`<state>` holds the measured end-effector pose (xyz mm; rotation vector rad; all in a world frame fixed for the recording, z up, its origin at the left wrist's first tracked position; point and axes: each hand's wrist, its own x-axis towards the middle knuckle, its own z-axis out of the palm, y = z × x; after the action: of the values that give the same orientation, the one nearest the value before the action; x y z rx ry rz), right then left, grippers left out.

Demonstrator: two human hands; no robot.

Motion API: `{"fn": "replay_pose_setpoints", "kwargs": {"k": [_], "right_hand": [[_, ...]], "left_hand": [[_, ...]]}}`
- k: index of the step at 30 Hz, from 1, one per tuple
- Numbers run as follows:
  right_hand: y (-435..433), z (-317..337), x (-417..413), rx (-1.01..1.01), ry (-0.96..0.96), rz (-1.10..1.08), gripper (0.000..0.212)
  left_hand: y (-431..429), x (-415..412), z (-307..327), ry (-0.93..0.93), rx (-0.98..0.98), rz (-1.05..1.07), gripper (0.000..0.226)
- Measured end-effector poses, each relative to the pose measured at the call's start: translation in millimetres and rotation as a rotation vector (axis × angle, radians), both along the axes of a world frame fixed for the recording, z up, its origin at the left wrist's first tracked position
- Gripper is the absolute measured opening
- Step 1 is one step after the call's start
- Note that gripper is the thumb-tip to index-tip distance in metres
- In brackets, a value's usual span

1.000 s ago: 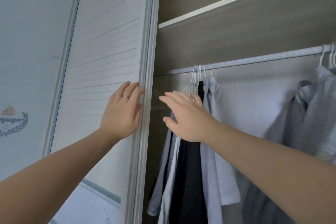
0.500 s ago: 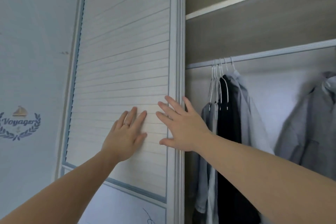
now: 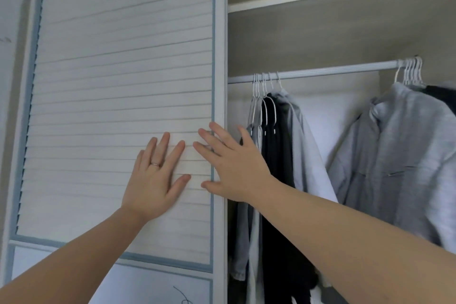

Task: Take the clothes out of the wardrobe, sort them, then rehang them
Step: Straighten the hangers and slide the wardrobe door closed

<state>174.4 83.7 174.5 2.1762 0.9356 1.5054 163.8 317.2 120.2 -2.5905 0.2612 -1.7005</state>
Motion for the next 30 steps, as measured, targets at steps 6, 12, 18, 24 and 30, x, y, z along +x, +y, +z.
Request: {"fn": "replay_pose_setpoints", "kwargs": {"k": [6, 12, 18, 24, 30], "right_hand": [[-28, 0, -1, 0.009, -0.018, -0.05, 0.085], [-69, -4, -5, 0.027, -0.021, -0.073, 0.084], [-117, -6, -11, 0.04, -0.01, -0.09, 0.081], [-166, -7, -18, 0.043, -0.032, -0.115, 0.079], [-213, -9, -22, 0.051, -0.053, -0.155, 0.078]], "left_hand": [[-26, 5, 0, -0.019, -0.001, -0.032, 0.07], [-62, 7, -1, -0.046, 0.035, -0.055, 0.069], [-103, 6, -1, -0.056, 0.069, -0.051, 0.07], [-147, 13, -2, -0.11, 0.094, -0.094, 0.07], [-192, 22, -4, -0.224, 0.122, -0.121, 0.068]]}}
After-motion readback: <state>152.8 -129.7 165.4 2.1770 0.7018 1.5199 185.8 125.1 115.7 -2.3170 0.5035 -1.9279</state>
